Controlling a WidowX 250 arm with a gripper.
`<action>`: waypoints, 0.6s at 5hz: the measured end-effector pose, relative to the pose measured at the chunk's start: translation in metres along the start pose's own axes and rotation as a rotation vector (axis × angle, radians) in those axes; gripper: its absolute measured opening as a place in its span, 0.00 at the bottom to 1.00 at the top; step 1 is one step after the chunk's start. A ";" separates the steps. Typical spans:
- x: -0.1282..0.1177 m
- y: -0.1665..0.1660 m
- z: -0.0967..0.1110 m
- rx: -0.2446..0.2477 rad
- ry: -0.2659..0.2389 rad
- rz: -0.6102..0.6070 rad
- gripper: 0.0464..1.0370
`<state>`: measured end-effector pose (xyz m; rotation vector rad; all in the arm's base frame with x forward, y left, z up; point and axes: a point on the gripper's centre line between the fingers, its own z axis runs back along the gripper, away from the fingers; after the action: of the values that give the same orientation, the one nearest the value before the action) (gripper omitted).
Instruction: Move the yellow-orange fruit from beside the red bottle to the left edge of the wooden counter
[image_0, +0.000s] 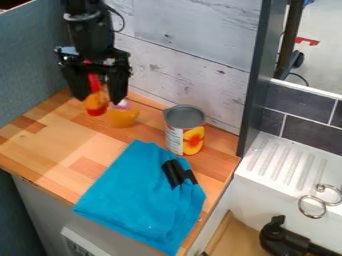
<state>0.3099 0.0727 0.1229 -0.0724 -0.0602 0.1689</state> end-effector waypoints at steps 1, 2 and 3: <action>0.022 0.007 -0.011 0.027 -0.031 0.140 0.96; 0.041 0.014 -0.017 0.049 -0.069 0.283 0.96; 0.058 0.015 -0.027 0.028 -0.071 0.340 0.96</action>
<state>0.3661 0.0955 0.0978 -0.0485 -0.1162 0.5121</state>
